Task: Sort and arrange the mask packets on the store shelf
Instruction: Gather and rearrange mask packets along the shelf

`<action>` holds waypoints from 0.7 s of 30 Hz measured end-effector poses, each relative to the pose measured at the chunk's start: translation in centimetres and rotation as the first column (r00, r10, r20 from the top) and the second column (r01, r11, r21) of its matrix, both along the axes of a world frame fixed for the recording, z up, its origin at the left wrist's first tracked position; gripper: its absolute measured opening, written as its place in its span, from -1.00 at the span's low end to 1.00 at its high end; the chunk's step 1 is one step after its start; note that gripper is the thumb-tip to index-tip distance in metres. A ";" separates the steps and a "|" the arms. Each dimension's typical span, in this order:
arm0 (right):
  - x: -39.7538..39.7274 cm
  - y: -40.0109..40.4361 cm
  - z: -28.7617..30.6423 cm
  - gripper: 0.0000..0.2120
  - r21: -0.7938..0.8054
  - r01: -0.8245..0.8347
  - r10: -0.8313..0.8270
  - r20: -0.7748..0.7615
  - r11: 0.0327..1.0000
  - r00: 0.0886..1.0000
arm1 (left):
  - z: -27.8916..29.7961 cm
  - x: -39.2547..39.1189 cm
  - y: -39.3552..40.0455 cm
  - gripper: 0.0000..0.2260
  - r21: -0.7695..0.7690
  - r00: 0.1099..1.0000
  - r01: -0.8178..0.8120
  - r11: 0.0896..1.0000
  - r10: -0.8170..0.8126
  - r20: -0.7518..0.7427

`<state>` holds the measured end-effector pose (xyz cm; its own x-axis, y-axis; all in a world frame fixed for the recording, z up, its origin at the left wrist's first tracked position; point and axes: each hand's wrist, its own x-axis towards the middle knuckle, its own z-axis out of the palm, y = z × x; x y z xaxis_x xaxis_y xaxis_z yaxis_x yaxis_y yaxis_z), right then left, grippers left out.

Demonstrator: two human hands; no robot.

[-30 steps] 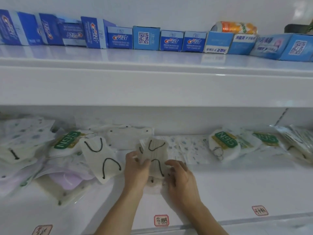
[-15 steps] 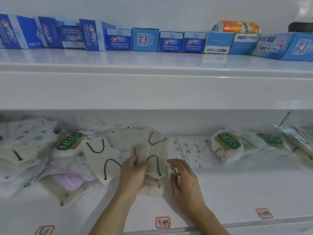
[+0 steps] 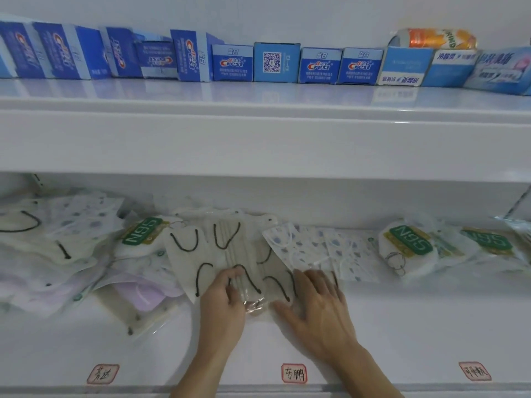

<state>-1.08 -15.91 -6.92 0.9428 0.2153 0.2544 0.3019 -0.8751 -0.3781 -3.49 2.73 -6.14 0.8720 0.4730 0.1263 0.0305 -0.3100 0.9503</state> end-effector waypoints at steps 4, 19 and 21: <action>0.6 2.6 1.1 -0.20 -0.026 0.157 -0.159 -0.108 0.987 0.981 | 0.1 0.2 -0.1 -0.57 0.053 0.999 -0.031 0.998 0.030 0.017; 0.1 1.9 1.7 -0.81 0.735 0.259 -0.288 -0.091 0.626 0.953 | 0.3 -0.1 -0.1 -0.78 -0.078 0.997 -0.037 0.996 0.042 0.062; -0.1 1.8 1.7 -0.79 0.761 0.227 -0.305 -0.040 0.608 0.952 | 0.2 -0.1 -0.3 -0.71 0.038 0.998 0.026 0.999 -0.029 0.058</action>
<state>-1.20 -14.14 -5.18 0.8931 -0.3429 0.2912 0.1676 -0.3470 -0.9228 -3.63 2.41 -5.93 0.8751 0.4429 0.1949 -0.0343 -0.3450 0.9380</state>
